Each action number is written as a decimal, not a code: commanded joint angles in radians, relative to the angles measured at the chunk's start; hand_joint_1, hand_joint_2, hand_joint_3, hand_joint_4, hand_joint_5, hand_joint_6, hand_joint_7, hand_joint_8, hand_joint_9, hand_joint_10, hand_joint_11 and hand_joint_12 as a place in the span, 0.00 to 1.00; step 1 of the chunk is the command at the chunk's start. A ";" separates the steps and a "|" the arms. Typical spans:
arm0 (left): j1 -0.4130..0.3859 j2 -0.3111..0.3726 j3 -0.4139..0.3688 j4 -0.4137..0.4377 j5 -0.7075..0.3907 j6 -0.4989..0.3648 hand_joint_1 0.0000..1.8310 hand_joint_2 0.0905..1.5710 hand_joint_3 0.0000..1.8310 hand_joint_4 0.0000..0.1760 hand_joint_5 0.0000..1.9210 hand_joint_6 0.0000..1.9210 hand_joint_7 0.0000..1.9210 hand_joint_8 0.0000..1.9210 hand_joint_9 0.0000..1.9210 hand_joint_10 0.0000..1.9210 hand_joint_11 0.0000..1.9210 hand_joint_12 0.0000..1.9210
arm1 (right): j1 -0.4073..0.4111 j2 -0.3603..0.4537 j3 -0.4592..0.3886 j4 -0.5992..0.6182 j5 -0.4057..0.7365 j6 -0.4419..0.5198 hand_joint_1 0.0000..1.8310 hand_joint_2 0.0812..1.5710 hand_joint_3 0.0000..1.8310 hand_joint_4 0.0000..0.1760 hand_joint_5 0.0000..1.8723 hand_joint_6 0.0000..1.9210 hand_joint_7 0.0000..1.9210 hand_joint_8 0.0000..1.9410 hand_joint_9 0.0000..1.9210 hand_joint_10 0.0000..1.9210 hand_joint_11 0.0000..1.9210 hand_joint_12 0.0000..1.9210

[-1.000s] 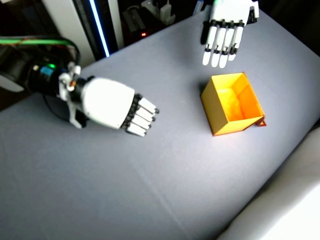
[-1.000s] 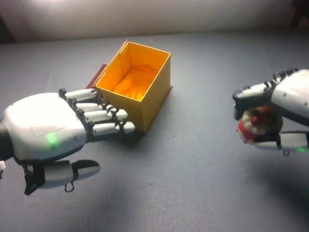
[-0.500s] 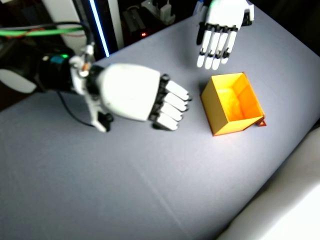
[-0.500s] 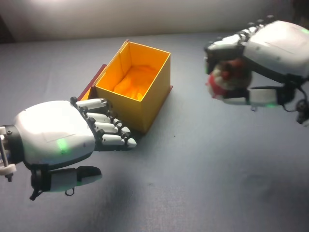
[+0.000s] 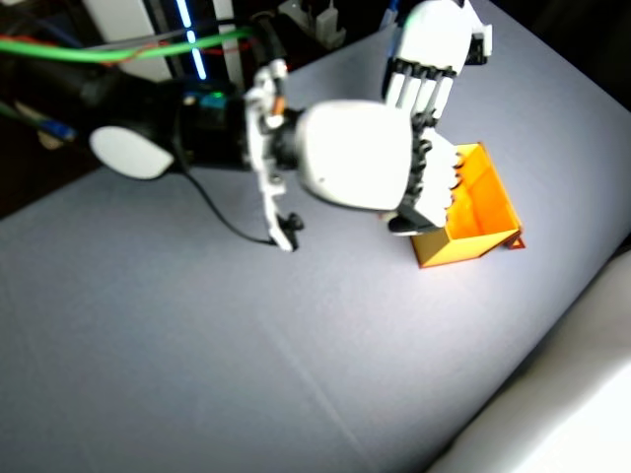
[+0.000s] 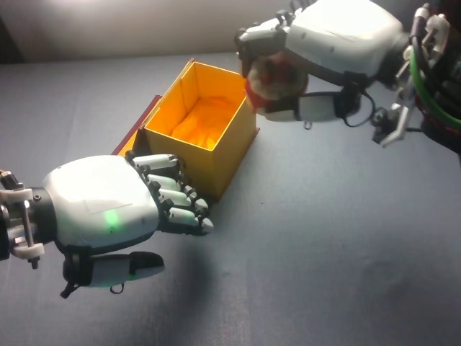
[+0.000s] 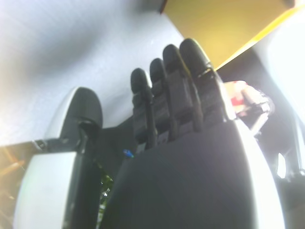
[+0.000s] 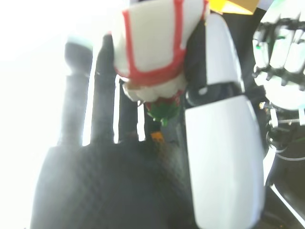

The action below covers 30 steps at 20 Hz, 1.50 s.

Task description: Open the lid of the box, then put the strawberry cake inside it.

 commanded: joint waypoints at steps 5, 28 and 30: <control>-0.025 -0.023 0.018 0.020 -0.088 -0.035 0.37 0.87 0.00 0.00 0.29 0.01 0.25 0.01 0.24 0.05 0.00 0.71 | 0.064 -0.070 0.050 0.008 0.090 0.002 0.67 0.79 0.00 0.00 0.34 0.63 0.41 0.79 0.46 0.81 0.46 0.92; -0.055 -0.098 0.070 0.091 -0.097 -0.111 0.22 0.95 0.00 0.00 0.20 0.00 0.13 0.00 0.11 0.03 0.00 0.49 | 0.091 -0.283 0.243 0.022 -0.168 0.002 0.65 0.79 0.00 0.00 0.24 0.35 0.26 0.40 0.24 0.52 0.09 0.82; -0.055 -0.098 0.071 0.091 -0.098 -0.111 0.31 0.91 0.00 0.00 0.24 0.01 0.17 0.01 0.16 0.03 0.00 0.55 | 0.091 -0.284 0.240 0.022 -0.168 0.002 0.61 0.72 0.00 0.00 0.16 0.05 0.16 0.04 0.14 0.11 0.00 0.62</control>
